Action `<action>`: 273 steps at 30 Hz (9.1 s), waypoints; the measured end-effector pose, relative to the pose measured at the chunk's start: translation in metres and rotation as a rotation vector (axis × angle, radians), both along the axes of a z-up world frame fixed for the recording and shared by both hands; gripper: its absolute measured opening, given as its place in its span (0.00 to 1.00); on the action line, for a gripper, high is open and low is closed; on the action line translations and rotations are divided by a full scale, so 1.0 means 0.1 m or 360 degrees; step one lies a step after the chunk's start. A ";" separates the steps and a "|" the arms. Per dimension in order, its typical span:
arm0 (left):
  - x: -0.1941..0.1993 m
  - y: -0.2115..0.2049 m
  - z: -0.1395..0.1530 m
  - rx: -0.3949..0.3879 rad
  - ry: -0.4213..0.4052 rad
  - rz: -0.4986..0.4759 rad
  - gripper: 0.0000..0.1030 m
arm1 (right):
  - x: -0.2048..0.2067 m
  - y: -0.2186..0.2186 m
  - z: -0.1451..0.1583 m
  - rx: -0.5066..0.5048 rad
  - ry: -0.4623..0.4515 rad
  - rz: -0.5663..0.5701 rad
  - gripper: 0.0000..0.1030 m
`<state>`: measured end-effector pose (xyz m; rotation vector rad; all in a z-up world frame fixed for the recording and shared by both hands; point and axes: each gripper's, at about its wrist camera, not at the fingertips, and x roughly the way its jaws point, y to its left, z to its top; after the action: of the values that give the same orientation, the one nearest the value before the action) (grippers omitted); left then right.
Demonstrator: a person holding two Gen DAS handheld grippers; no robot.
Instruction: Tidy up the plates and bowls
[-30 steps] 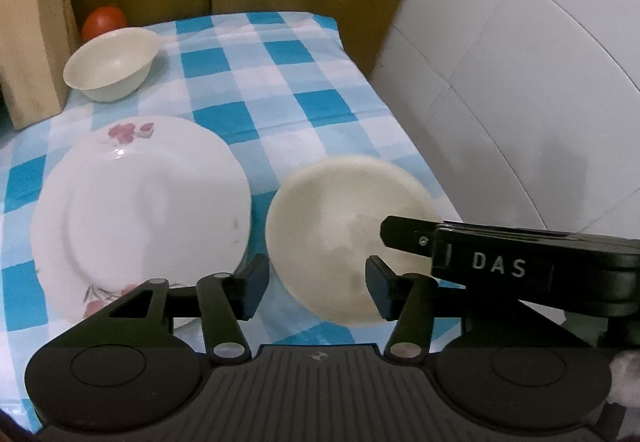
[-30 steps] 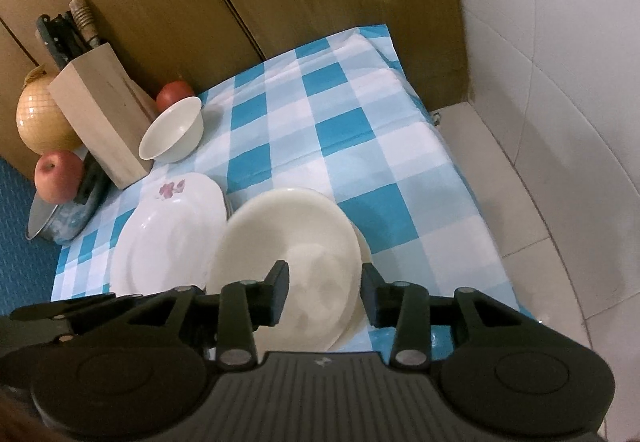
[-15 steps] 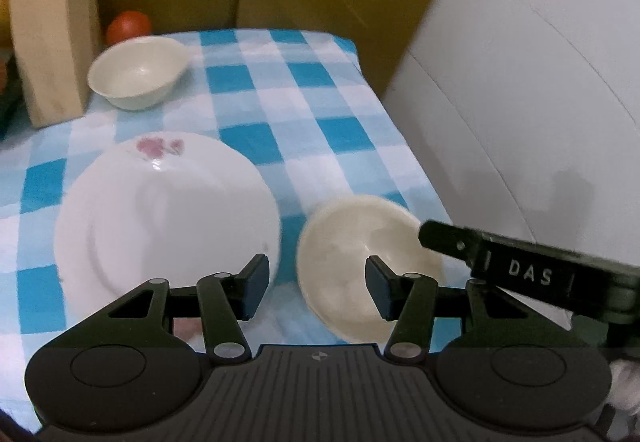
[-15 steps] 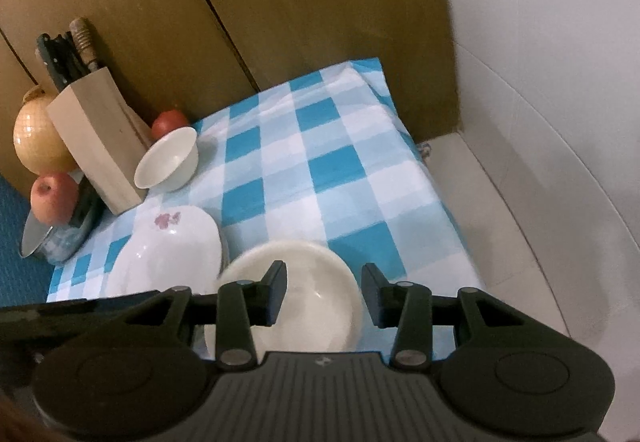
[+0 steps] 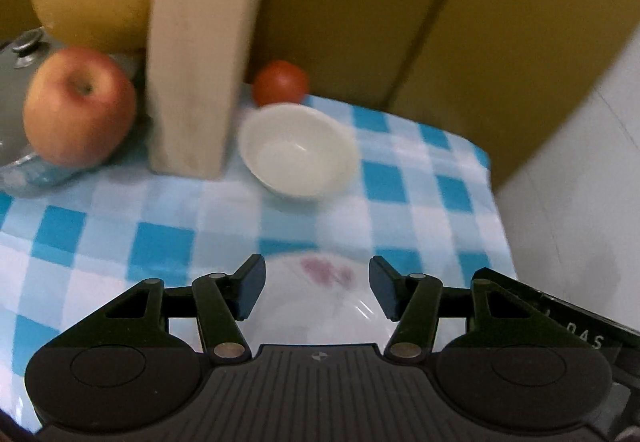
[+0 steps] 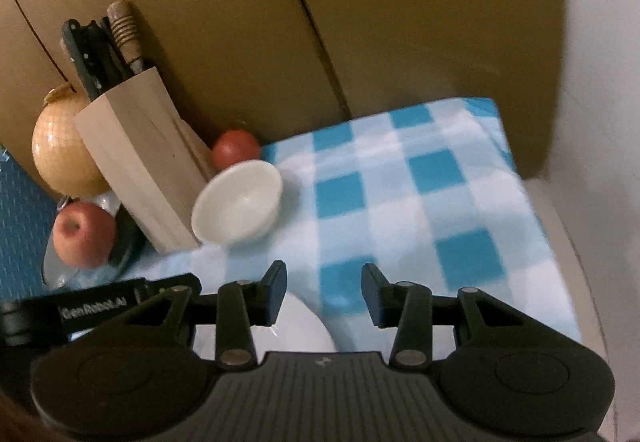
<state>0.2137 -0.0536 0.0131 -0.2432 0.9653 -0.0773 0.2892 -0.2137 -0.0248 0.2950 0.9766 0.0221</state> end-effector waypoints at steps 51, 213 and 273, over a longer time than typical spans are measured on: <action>0.74 -0.03 -0.44 0.0106 0.0030 0.0030 0.30 | 0.90 0.19 -0.66 0.0108 0.0152 0.0087 0.10; -1.23 -1.01 -0.57 -0.0136 0.0171 -0.0297 0.63 | -1.35 -0.90 -0.49 0.0101 0.0321 -0.0054 0.12; -1.06 -0.33 -0.04 0.0096 -0.0024 -0.0200 0.46 | -0.80 0.16 -0.04 0.0292 0.0128 0.0068 0.11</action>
<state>0.1081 -0.0861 0.0096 -0.1258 0.9660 -0.1648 0.2095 -0.1981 -0.0291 0.4464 1.0627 0.1406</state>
